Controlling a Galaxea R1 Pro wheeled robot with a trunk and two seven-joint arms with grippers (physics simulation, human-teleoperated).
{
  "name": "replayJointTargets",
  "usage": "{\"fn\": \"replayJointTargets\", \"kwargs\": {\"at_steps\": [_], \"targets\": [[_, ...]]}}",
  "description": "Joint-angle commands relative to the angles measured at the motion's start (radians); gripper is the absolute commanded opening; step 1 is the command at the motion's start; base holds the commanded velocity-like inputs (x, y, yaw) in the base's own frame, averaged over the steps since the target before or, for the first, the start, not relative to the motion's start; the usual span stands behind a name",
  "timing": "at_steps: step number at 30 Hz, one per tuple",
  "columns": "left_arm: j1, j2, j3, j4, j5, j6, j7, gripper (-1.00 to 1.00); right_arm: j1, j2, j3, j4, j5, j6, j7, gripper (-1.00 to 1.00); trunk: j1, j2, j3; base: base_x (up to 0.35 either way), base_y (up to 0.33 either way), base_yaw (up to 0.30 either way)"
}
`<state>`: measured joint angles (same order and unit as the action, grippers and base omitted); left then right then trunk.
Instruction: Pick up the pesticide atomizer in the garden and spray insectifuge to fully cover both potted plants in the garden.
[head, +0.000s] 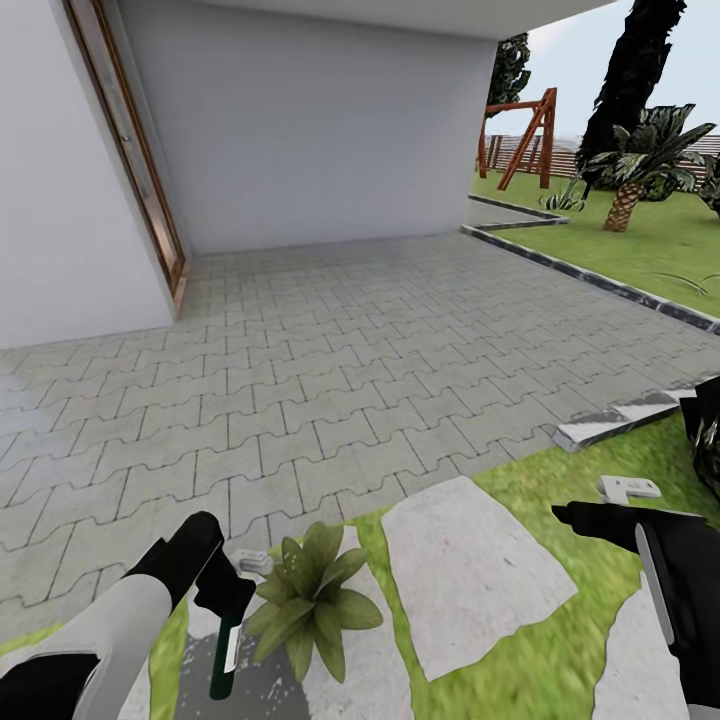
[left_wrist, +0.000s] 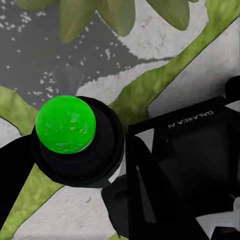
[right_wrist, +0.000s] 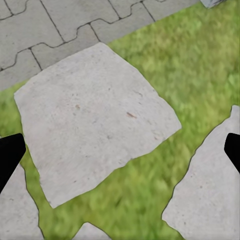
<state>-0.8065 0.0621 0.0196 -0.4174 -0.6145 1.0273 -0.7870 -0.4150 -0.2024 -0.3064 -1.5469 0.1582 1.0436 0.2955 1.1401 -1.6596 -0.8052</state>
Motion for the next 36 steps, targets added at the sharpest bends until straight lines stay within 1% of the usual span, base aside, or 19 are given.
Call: {"fn": "replayJointTargets", "kwargs": {"at_steps": [1,7,17,28,36], "targets": [[0.0,-0.001,0.002,-0.001,-0.01,0.003,-0.009,-1.0,-0.001,0.0,-0.001,-0.001,0.01,0.004,0.01,1.0,0.0,0.0,-0.001,0.0,0.0,0.0],[-0.001,-0.006,0.005,-0.001,-0.01,0.003,-0.009,-1.0,-0.001,-0.001,-0.001,-0.001,0.01,0.004,0.011,1.0,0.0,0.0,-0.004,0.0,0.065,0.038],[-0.001,0.0,0.006,-0.001,-0.01,0.004,-0.009,-1.0,-0.001,0.0,-0.002,-0.001,0.01,0.004,0.011,1.0,0.0,0.0,-0.005,0.0,0.069,0.003],[-0.002,0.004,0.004,-0.001,-0.01,0.004,-0.009,-1.0,-0.001,-0.001,-0.002,0.0,0.009,0.004,0.011,1.0,0.0,0.0,-0.005,0.0,0.015,-0.209],[-0.002,0.004,0.004,-0.001,-0.01,0.004,-0.009,-1.0,-0.001,-0.002,-0.002,0.0,0.01,0.004,0.011,1.0,0.0,0.0,-0.005,0.0,0.24,-0.049]]}}
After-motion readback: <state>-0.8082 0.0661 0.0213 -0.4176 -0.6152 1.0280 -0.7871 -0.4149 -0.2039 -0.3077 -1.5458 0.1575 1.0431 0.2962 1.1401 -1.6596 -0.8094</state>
